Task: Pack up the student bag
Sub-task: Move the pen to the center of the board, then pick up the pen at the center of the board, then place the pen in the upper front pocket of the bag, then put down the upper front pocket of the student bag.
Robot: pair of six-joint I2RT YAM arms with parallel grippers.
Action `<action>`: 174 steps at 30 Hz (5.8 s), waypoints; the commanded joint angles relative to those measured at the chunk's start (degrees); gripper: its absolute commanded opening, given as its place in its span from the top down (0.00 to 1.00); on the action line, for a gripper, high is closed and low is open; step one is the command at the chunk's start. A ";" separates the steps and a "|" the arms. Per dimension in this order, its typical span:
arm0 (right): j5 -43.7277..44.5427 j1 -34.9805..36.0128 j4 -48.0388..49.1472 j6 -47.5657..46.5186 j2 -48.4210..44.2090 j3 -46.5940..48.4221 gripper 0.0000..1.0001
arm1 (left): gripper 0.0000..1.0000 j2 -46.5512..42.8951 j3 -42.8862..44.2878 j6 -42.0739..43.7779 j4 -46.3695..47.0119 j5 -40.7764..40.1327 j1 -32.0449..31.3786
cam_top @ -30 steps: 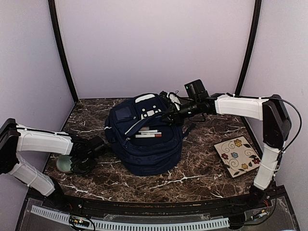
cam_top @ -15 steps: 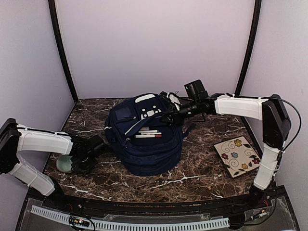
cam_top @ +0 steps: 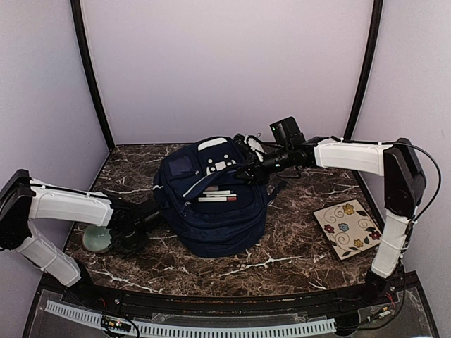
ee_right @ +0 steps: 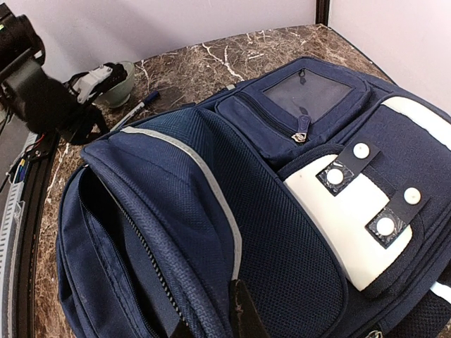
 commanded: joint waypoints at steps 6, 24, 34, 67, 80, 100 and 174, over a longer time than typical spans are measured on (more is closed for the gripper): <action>-3.85 -0.30 2.46 2.09 0.46 0.83 1.00 | 0.96 4.27 4.11 -0.80 -6.14 17.96 -17.71; -4.97 -0.23 2.92 3.11 0.55 0.85 1.00 | 0.49 -3.89 6.93 13.22 -10.60 17.79 -12.75; -4.37 -0.29 2.60 2.37 0.15 0.77 1.00 | 0.57 -4.33 4.08 22.91 -3.12 17.87 -4.74; -4.37 -0.29 1.83 1.82 1.49 1.34 1.00 | 1.00 -8.82 16.68 41.74 8.03 12.46 -10.83; -6.20 -0.30 1.54 3.33 2.39 2.16 1.00 | 1.00 9.53 38.30 84.17 18.74 19.49 -14.32; -6.65 -0.31 0.92 3.24 1.46 2.79 1.00 | 1.00 28.99 50.44 120.96 16.00 -11.87 -18.22; 18.85 -4.61 -12.44 -29.81 -9.51 -8.76 1.00 | 0.53 -11.97 5.29 73.39 40.02 2.42 -12.60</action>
